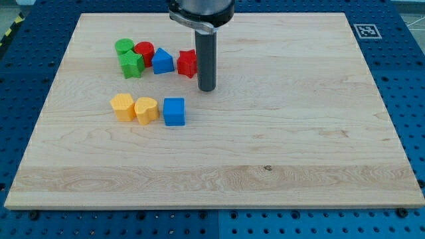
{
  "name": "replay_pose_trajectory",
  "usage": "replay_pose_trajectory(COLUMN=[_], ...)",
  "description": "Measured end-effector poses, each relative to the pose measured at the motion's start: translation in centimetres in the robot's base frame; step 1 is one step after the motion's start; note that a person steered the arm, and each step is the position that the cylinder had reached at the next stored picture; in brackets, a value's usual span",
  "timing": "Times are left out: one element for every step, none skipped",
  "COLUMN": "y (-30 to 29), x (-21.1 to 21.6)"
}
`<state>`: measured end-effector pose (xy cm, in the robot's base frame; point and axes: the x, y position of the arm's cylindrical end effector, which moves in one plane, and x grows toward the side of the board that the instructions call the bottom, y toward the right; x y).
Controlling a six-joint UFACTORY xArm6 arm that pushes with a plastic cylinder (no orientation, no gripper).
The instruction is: Push the blue cube below the red star
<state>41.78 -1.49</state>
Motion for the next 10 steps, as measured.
replay_pose_trajectory(y=[-0.4, -1.4, -1.5, -1.9, -5.0, -6.6, -7.3, -6.5, -5.2, -4.6], x=[5.9, 9.8, 10.1, 10.1, 10.1, 10.1, 9.9, 5.7, 1.6, 0.2])
